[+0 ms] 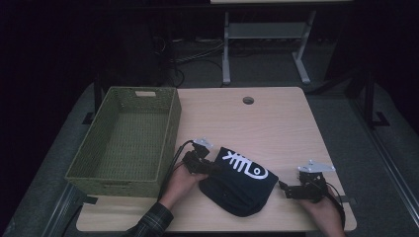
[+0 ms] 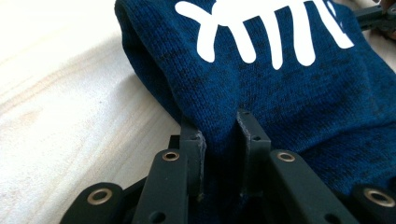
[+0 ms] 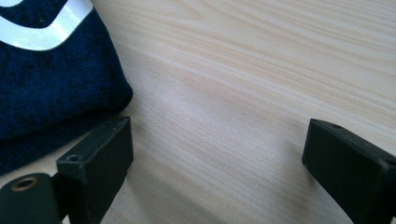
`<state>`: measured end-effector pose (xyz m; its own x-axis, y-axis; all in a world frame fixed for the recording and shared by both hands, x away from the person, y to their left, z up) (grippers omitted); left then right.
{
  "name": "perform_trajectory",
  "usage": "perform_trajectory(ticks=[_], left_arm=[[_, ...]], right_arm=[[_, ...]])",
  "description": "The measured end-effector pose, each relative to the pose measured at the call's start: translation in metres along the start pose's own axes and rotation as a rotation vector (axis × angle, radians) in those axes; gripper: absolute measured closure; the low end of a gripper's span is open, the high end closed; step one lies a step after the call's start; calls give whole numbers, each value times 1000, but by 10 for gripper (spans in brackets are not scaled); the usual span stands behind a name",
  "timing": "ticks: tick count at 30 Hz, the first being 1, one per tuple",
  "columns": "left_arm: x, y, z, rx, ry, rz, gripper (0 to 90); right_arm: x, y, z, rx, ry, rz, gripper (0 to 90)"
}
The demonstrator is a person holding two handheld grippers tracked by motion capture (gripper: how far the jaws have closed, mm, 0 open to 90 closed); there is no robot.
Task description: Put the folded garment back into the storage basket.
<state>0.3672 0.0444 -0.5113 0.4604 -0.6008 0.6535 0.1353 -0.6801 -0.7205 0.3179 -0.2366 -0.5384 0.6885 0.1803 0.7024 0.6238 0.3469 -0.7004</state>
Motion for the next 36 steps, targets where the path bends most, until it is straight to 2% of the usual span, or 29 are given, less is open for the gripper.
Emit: perform_trajectory(ticks=[1,8,18,28,36], left_arm=[[1,-2,-1,4,8,-2,760],[8,-14,-7,-11,-4,-24,766],[16,-29,-13,-28,-8,-16,768],[39,-55,-23,1,36,20,769],[54,-71,-29,3,66,46,769]], right_arm=[[0,0,0,0,0,0,84],[0,0,0,0,0,0,84],[0,0,0,0,0,1,84],[0,0,0,0,-1,1,84],[0,0,-1,-2,1,0,84]])
Point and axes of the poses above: each handheld gripper's, and its own axes: y roughly forward along the jaws, x roughly out of its top, z roughly to its left, the point moved 8 cm from there along y, roughly forward along the jaws, and after that the axes turned 8 degrees about y, right-handed, at the moved point
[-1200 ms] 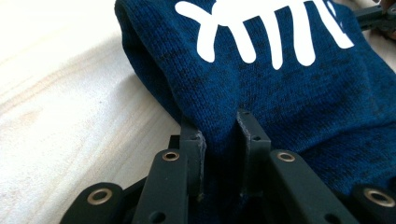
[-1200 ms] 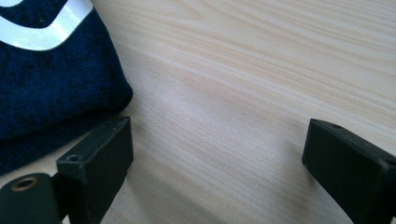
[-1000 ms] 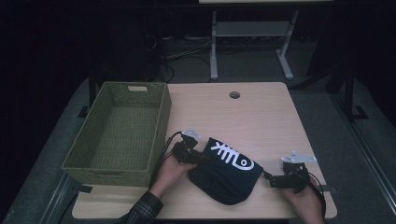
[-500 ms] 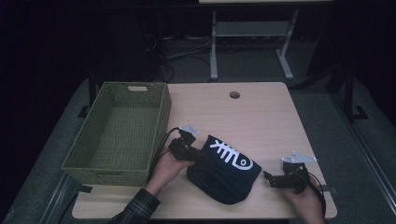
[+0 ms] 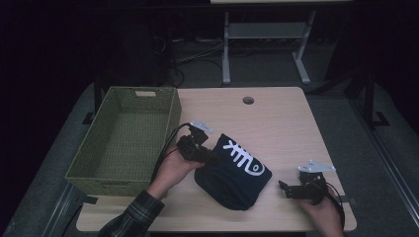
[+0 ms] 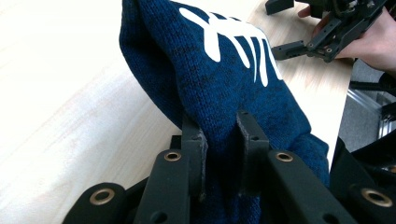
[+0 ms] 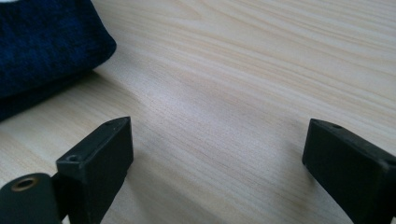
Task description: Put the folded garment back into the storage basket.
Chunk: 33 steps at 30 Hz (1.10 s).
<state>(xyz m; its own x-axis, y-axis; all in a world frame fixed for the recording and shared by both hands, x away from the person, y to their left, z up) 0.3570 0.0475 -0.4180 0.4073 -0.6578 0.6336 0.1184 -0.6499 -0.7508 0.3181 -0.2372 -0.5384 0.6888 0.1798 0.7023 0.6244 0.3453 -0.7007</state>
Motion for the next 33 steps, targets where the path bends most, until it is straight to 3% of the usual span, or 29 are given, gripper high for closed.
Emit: perform_trajectory(ticks=[18,24,33], left_arm=[[28,-34,-10,17,69,35,769],[35,-48,-11,40,101,63,769],[40,-67,-11,57,111,67,769]], right_arm=[[0,0,0,-2,5,0,84],[0,0,-1,-8,9,-3,84],[0,0,-1,-11,13,-4,84]])
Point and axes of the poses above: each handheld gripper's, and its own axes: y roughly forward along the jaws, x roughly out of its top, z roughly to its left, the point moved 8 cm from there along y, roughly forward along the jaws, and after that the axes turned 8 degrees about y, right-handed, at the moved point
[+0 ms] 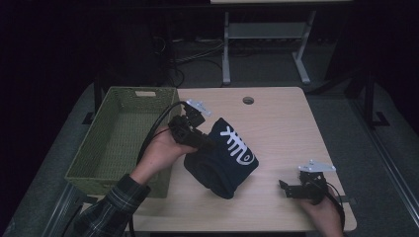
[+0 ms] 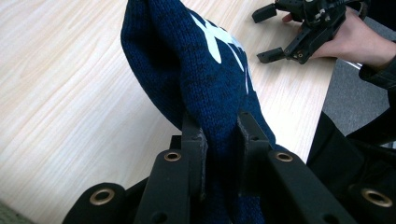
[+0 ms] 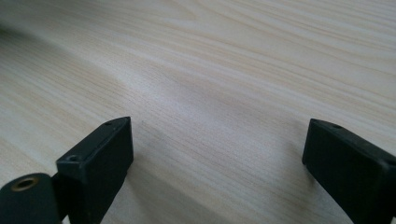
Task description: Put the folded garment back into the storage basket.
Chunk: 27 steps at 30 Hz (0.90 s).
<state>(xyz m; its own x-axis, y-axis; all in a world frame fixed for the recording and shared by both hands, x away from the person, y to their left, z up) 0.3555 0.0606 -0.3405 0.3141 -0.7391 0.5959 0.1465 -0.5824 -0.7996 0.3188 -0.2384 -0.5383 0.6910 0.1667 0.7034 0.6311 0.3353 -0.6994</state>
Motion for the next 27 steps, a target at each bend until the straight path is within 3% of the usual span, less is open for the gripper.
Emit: perform_trajectory(ticks=[19,27], left_arm=[[-2,-62,19,56,-43,-63,768],[-5,-92,27,107,-53,-74,768]], right_arm=[[0,0,-1,-9,10,-2,84],[0,0,-1,-11,18,-3,84]])
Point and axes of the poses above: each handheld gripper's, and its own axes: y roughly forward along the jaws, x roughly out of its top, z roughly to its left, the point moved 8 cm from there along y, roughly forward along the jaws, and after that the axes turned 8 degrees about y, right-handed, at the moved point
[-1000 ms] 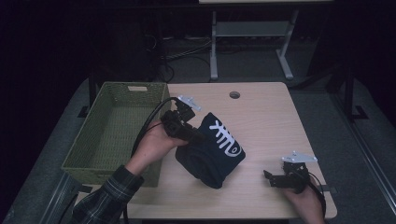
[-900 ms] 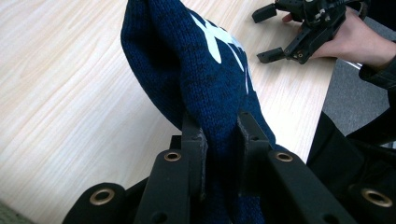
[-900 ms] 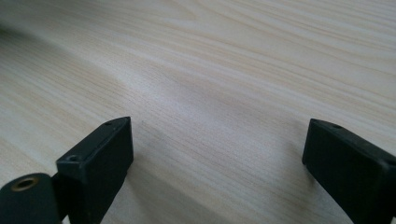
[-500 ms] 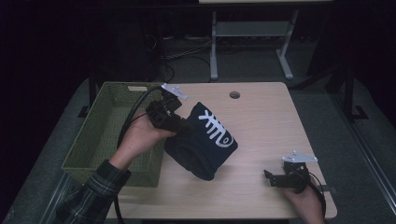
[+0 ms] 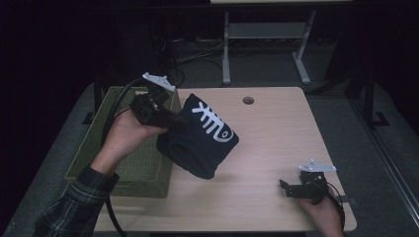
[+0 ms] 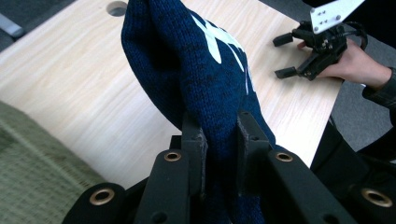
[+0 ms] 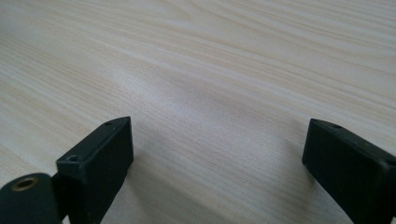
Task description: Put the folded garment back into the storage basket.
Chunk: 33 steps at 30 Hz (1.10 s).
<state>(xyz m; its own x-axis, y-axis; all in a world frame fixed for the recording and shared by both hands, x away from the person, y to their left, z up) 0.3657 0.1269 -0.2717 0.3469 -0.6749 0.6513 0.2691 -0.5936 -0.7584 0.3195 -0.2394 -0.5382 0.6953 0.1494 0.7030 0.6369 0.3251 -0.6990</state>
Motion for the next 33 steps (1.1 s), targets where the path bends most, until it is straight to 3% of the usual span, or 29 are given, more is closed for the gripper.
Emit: perform_trajectory(ticks=[17,33], left_arm=[[-15,-53,24,71,-69,-54,768],[-52,-94,54,140,-172,-105,768]], right_arm=[[0,0,-2,-9,6,-1,84],[0,0,-2,-11,5,-2,84]])
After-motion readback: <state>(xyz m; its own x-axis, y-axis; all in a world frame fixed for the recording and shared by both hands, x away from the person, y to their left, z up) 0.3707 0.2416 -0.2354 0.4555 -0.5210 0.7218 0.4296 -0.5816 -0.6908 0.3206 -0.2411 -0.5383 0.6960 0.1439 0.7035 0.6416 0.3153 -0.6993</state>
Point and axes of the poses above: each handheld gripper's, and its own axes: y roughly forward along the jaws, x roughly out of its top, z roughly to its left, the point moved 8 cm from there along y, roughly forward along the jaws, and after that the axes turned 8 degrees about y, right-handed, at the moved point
